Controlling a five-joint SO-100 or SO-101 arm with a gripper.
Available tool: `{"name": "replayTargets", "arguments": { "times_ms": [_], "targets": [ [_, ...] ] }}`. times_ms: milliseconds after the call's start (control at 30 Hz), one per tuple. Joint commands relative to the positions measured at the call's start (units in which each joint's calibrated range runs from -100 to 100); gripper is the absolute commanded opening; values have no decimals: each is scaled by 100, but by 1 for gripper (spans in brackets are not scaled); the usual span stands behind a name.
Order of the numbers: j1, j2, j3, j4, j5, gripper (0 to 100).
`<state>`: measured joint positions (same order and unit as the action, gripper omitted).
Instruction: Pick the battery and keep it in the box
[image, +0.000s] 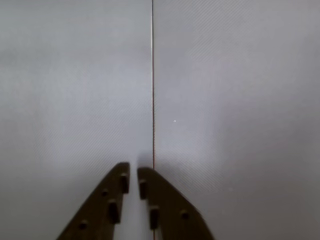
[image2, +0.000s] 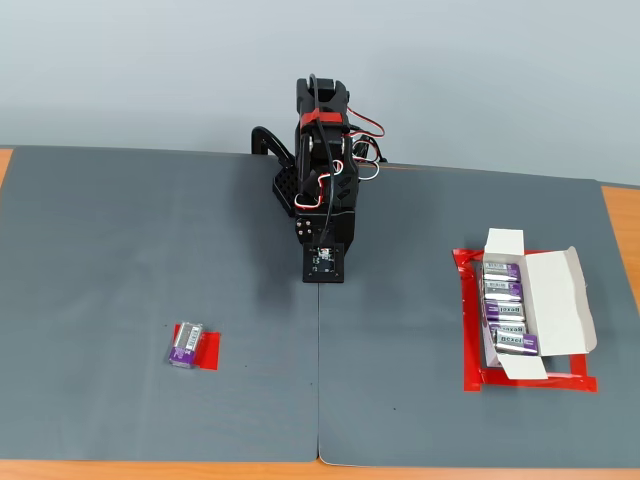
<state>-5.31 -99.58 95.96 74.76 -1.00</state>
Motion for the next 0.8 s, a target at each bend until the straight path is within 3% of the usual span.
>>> {"name": "replayTargets", "arguments": {
  "times_ms": [0, 767],
  "targets": [
    [12, 25, -356, 24, 14, 2],
    [27, 568, -817, -332, 25, 2]
  ]
}}
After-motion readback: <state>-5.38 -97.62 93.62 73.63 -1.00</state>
